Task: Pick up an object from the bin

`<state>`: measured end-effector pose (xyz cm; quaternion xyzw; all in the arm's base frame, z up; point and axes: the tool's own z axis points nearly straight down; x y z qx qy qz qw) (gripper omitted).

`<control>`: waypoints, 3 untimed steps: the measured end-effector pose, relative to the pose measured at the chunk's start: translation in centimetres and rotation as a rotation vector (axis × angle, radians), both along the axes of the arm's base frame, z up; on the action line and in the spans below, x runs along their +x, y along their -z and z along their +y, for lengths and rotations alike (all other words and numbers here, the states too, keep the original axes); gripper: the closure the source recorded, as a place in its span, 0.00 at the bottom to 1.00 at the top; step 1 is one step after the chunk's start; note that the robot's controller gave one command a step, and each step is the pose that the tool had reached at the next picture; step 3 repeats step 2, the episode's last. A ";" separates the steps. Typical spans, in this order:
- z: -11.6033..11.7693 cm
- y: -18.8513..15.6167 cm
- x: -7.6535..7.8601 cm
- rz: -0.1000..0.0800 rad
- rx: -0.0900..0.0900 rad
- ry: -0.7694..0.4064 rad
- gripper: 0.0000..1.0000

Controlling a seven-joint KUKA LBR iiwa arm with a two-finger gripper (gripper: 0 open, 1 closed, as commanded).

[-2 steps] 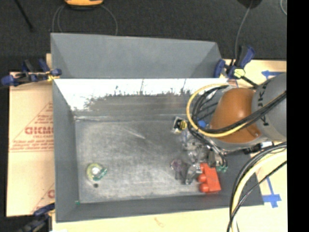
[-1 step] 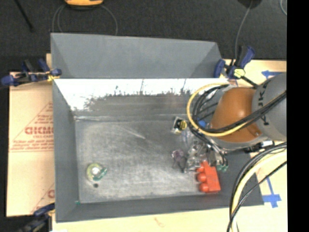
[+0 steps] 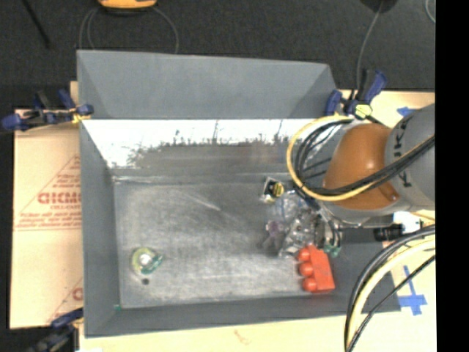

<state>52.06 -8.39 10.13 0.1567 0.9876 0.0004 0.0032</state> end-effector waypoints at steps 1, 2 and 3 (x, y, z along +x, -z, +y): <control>0.0 -4.7 0.4 -0.002 0.000 0.013 1.00; -1.4 -14.8 0.5 -0.006 -0.002 -0.030 1.00; -1.4 -14.8 0.5 -0.006 -0.002 -0.030 1.00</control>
Offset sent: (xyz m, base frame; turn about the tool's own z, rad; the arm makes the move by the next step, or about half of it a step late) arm 0.0022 0.0008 0.0434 0.0166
